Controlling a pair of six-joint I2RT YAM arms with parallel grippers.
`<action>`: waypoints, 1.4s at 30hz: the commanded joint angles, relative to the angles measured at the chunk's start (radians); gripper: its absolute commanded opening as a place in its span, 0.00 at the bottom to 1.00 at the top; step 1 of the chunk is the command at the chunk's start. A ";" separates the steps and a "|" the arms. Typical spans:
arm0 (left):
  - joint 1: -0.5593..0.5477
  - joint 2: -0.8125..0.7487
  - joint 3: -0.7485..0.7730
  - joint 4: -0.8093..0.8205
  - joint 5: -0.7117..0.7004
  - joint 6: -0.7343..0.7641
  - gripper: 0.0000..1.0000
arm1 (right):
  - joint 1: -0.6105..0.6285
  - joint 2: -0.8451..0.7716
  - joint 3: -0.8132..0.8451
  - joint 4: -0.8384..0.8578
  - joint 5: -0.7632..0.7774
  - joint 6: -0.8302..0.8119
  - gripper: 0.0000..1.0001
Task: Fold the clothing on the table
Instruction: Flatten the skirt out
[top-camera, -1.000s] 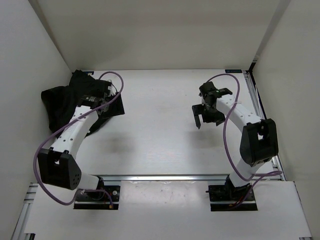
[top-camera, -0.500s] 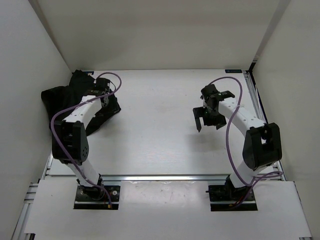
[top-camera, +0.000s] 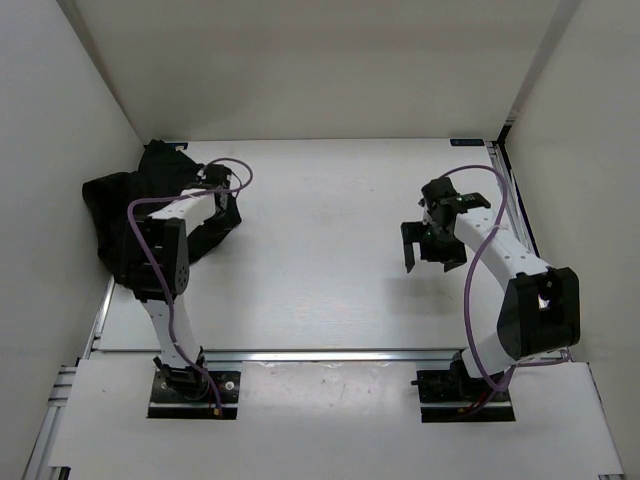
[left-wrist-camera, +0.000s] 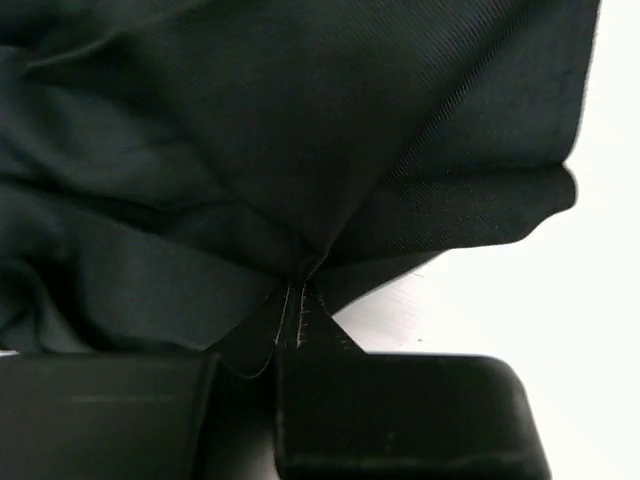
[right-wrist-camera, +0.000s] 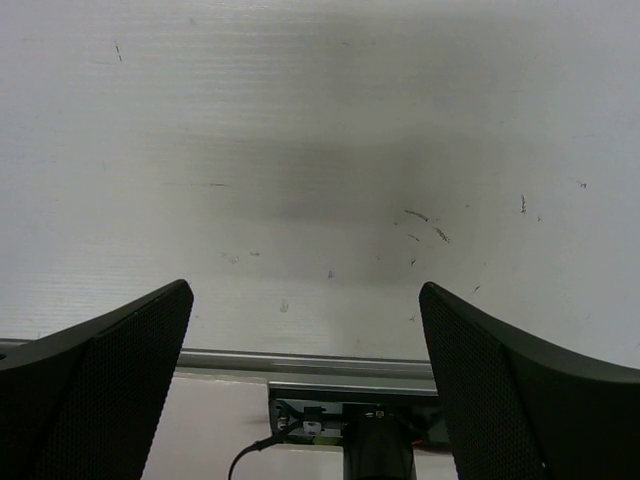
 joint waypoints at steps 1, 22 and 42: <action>-0.043 0.021 0.095 -0.065 0.062 0.011 0.00 | -0.001 -0.032 -0.006 -0.001 -0.026 0.015 0.99; -0.178 -0.500 0.057 0.186 0.838 -0.259 0.55 | -0.004 0.002 0.052 0.022 -0.049 0.032 0.99; -0.254 -0.466 -0.167 0.198 0.728 -0.246 0.49 | -0.177 0.299 0.196 0.191 0.178 0.034 0.99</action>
